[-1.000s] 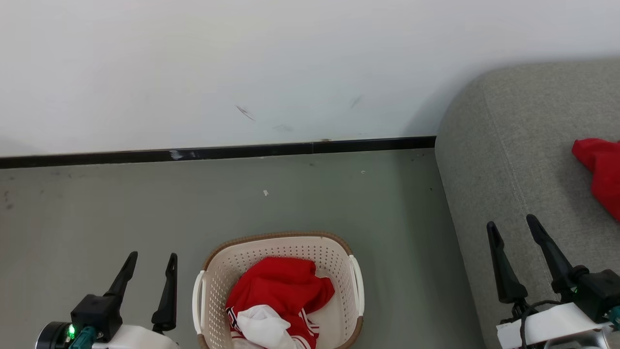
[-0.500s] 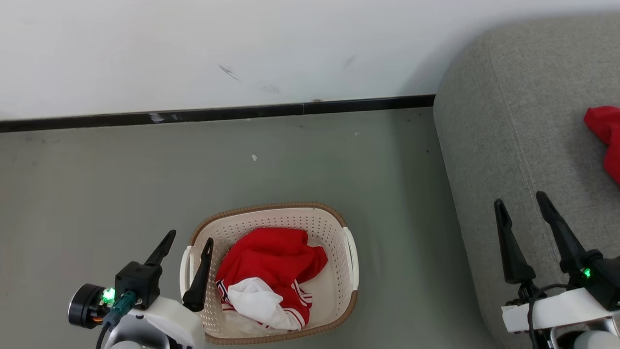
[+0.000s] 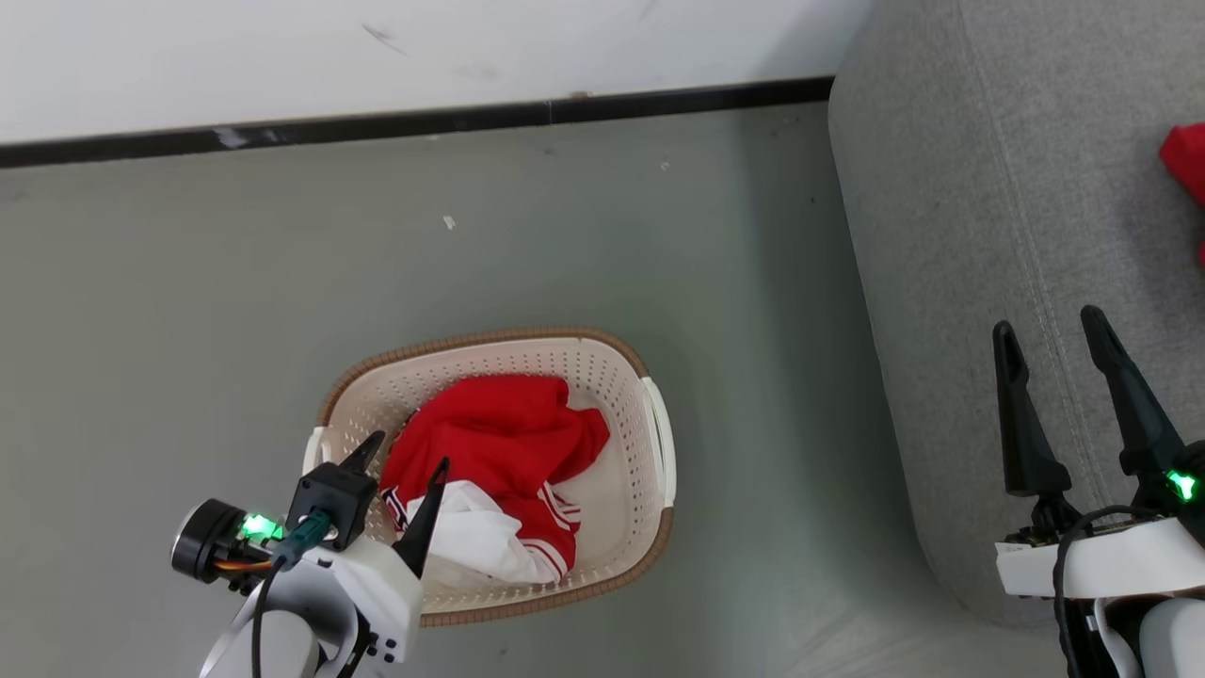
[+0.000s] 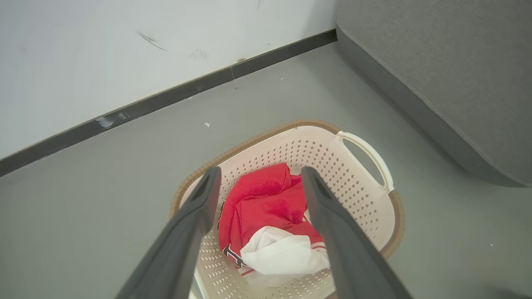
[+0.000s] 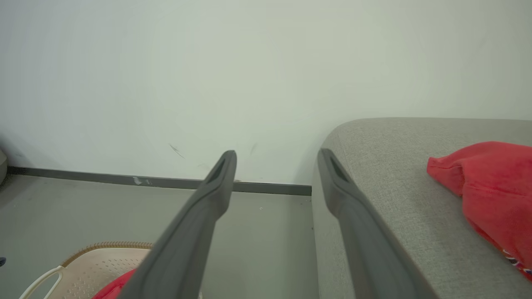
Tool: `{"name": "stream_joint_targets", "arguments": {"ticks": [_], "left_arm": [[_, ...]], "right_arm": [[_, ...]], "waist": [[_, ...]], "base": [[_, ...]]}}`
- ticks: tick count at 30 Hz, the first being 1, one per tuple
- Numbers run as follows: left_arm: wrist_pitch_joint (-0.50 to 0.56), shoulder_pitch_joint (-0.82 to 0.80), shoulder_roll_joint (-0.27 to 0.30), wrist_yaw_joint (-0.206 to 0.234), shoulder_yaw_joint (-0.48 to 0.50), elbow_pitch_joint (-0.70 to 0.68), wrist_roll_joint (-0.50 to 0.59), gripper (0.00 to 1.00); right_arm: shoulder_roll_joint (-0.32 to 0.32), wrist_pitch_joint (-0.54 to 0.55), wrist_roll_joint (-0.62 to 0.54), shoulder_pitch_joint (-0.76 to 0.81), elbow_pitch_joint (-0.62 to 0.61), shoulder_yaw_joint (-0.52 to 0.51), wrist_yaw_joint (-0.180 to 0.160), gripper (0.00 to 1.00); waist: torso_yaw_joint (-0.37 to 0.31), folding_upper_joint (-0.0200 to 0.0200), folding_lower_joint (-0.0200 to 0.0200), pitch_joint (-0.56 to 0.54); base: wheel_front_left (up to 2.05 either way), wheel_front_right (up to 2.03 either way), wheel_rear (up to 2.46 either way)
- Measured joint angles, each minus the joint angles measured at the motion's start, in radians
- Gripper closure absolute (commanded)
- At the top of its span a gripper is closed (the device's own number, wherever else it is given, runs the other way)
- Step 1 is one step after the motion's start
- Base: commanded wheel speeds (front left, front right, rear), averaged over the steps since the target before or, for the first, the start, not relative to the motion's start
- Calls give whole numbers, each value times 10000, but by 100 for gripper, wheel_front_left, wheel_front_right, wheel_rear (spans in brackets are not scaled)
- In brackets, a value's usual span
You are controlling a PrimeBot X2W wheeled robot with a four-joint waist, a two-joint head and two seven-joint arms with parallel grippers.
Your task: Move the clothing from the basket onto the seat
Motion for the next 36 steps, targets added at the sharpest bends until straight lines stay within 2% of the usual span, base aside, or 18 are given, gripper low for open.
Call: {"name": "stream_joint_targets", "arguments": {"ticks": [14, 36], "left_arm": [[234, -1303, -104, -247, -566, 1371, 642, 0], [232, -3495, -182, -349, -1047, 3317, 1634, 0]], "right_arm": [[-2, 0, 13, -630, -366, -23, 0, 0], [-6, 0, 203, -1697, -483, 313, 0, 0]], "waist": [[-407, 0, 0, 1376], [-934, 0, 0, 3521]], "base": [[0, 0, 0], [0, 0, 0]]}}
